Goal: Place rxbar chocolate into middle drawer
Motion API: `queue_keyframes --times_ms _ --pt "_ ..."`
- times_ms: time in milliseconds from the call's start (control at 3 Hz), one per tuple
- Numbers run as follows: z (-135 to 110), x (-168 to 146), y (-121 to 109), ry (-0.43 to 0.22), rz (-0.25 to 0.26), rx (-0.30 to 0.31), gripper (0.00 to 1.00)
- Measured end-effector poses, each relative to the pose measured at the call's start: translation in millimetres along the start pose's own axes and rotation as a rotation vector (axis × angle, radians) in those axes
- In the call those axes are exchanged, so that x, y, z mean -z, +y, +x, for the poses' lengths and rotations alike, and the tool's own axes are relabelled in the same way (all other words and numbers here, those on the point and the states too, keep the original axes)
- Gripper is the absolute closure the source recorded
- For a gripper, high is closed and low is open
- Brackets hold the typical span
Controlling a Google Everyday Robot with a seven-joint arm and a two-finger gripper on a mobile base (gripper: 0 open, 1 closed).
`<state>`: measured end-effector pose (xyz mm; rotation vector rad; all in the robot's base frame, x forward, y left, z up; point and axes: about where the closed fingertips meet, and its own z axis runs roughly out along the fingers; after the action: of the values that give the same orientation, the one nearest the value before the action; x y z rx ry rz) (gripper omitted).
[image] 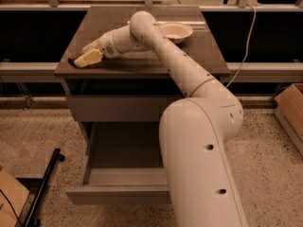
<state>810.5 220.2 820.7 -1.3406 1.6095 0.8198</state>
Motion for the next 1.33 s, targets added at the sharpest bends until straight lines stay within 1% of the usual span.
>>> queue_keyframes --times_ms 333,1000,1333 --pt "-0.1 0.1 0.0 0.000 0.000 0.000 0.81" --pt "-0.2 0.1 0.0 0.000 0.000 0.000 0.34" --pt "-1.0 0.5 0.0 0.000 0.000 0.000 0.12"
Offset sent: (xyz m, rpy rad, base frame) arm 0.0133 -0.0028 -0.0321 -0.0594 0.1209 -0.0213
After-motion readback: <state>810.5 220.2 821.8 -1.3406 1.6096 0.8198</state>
